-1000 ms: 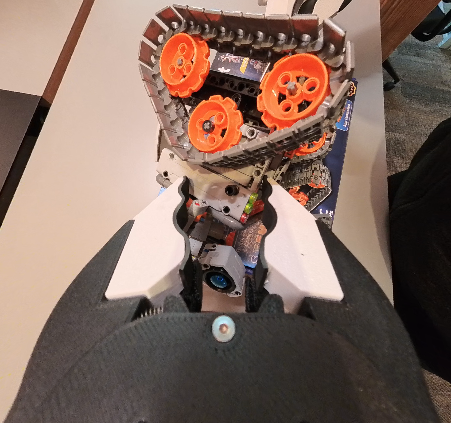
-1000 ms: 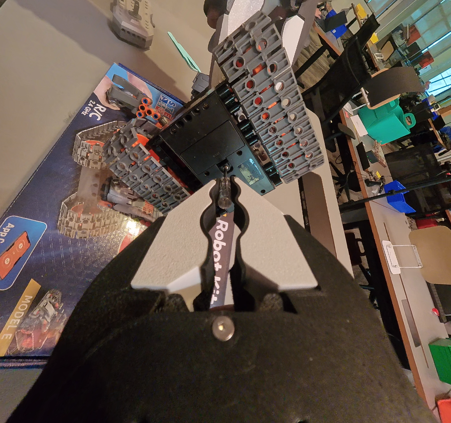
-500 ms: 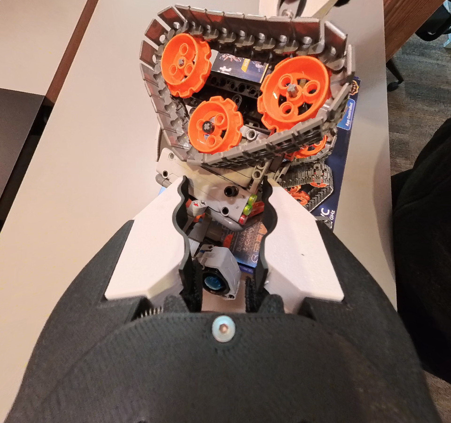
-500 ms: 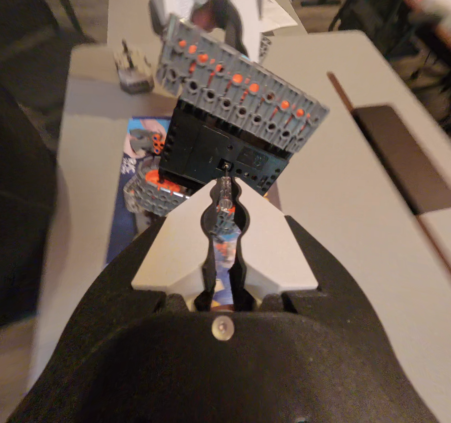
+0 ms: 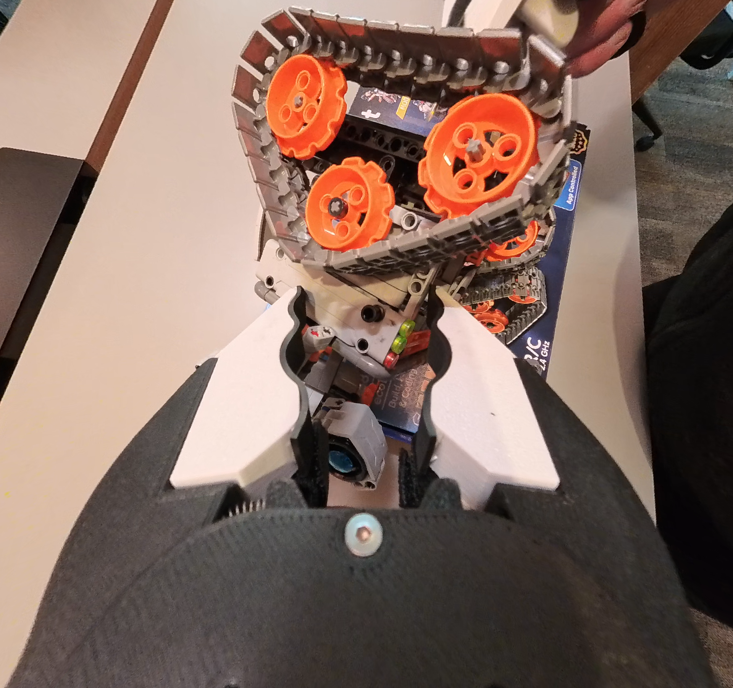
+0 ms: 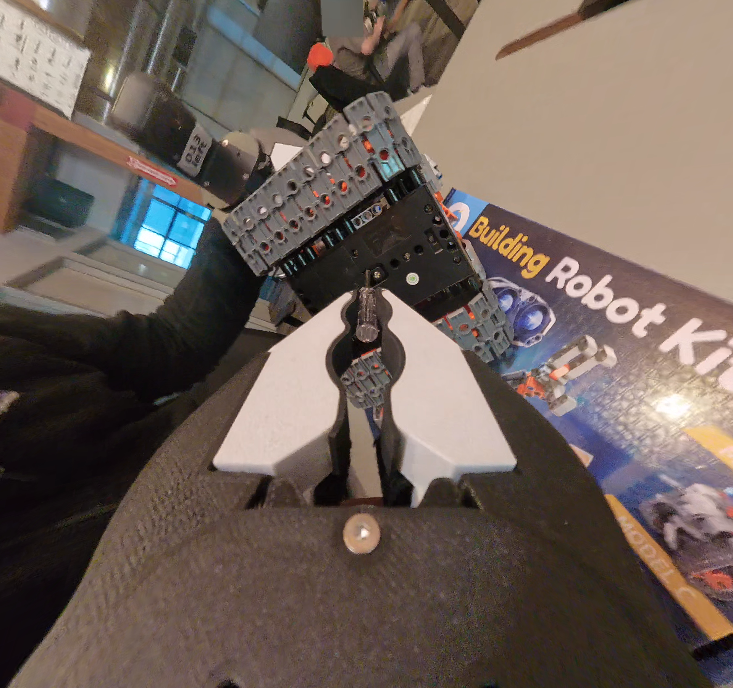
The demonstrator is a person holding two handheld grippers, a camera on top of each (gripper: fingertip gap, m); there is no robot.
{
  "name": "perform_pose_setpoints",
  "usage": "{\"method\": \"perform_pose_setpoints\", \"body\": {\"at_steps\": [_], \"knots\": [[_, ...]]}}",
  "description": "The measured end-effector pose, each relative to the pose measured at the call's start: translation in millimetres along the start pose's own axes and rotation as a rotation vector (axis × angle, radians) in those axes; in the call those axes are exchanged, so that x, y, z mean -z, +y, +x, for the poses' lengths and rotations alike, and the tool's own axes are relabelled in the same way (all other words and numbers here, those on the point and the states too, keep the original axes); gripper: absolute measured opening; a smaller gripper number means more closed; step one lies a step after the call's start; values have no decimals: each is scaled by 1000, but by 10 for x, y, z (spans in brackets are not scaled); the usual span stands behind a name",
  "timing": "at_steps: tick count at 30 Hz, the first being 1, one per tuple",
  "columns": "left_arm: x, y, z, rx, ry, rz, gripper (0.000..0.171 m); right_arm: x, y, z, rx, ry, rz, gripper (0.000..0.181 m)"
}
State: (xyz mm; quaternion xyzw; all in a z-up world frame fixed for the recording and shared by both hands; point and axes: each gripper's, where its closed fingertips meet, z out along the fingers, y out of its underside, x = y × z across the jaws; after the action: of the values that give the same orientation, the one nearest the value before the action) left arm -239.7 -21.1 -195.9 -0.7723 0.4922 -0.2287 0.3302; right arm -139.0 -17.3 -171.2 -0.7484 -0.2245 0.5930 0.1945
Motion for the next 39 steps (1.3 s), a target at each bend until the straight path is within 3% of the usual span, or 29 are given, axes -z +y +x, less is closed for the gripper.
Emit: {"method": "perform_pose_setpoints", "body": {"at_steps": [2, 7, 10, 19, 34, 39], "knots": [[-2, 0, 0, -1, 1, 1, 59, 39, -14, -16, 178, 25, 8, 4], [-5, -5, 1, -1, 1, 0, 59, 3, 18, 21, 1001, 208, -127, 4], [-2, 0, 5, -5, 0, -8, 59, -53, 69, 7, 1225, 229, -188, 4], [2, 6, 9, -2, -5, -8, 59, -100, 75, 12, 1399, 227, -233, 4], [-3, 11, 13, -4, -9, -20, 59, -119, 81, 26, 1468, 231, -270, 4], [-12, 6, 10, 0, -10, -19, 59, -124, 67, 33, 1695, 253, -371, 5]]}}
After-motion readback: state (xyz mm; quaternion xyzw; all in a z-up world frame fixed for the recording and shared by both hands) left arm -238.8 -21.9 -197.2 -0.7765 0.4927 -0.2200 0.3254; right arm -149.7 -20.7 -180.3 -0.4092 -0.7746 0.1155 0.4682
